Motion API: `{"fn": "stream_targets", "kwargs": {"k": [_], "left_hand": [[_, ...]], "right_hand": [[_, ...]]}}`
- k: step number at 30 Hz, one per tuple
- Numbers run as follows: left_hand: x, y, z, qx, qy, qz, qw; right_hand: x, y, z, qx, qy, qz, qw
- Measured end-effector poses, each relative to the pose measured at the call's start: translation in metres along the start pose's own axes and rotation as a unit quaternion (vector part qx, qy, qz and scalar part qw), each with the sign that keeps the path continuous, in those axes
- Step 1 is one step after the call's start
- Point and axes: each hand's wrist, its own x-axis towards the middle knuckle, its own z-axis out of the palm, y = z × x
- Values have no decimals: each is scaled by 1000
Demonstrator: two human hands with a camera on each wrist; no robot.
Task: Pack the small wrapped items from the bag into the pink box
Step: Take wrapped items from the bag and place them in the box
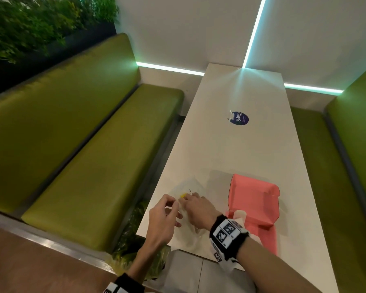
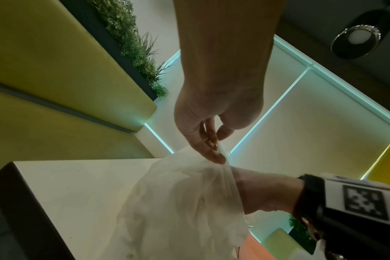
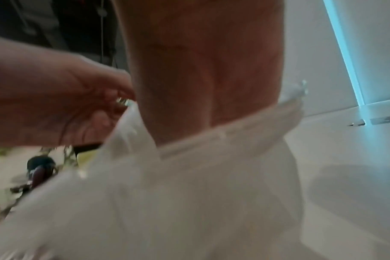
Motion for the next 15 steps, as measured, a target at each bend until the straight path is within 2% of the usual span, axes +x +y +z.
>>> {"fn": "stream_targets", "kwargs": {"k": [4, 8, 11, 15], "left_hand": [[0, -1, 1, 6, 8, -3, 1000], [0, -3, 2, 8, 3, 4, 1000], [3, -4, 2, 7, 1, 8, 1000], [6, -5, 4, 5, -3, 17, 1000]], "right_hand": [[4, 5, 5, -35, -9, -4, 999], [3, 11, 0, 42, 20, -11, 999], [-1, 12, -4, 112, 67, -10, 991], [-9, 15, -4, 161, 95, -5, 982]]}}
